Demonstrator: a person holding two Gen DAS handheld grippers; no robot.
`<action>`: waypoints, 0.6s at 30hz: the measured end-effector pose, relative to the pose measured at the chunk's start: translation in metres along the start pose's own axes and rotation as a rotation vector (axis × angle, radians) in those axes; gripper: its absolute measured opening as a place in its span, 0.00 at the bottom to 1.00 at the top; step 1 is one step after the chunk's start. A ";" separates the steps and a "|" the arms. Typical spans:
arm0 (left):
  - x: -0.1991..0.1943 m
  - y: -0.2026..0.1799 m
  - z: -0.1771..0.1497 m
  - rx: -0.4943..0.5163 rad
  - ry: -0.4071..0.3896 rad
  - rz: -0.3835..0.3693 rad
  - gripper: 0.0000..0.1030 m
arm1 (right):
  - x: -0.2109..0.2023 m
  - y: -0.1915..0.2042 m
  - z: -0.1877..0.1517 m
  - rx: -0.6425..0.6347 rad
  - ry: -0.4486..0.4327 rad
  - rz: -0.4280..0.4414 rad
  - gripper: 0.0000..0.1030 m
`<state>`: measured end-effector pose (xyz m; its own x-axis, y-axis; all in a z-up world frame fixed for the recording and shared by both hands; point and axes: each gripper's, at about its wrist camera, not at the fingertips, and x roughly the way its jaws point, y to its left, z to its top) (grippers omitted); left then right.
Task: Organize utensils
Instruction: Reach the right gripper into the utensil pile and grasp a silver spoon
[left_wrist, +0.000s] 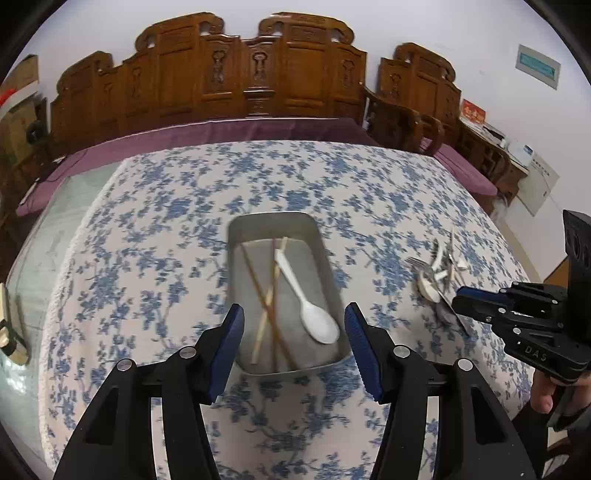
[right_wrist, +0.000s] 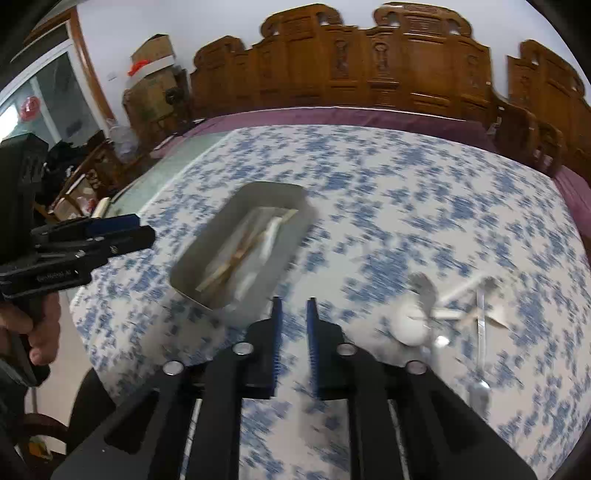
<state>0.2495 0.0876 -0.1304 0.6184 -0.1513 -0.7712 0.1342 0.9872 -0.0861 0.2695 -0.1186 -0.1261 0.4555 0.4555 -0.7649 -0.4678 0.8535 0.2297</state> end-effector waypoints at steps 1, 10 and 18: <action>0.002 -0.007 -0.001 0.009 0.004 -0.007 0.52 | -0.003 -0.008 -0.004 0.007 0.000 -0.015 0.18; 0.022 -0.048 -0.007 0.037 0.035 -0.061 0.52 | -0.013 -0.087 -0.039 0.097 0.047 -0.138 0.18; 0.041 -0.080 -0.011 0.056 0.070 -0.096 0.52 | -0.003 -0.136 -0.058 0.114 0.118 -0.200 0.25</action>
<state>0.2557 0.0034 -0.1616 0.5450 -0.2390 -0.8037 0.2345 0.9637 -0.1276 0.2876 -0.2509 -0.1902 0.4356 0.2475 -0.8654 -0.2858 0.9497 0.1277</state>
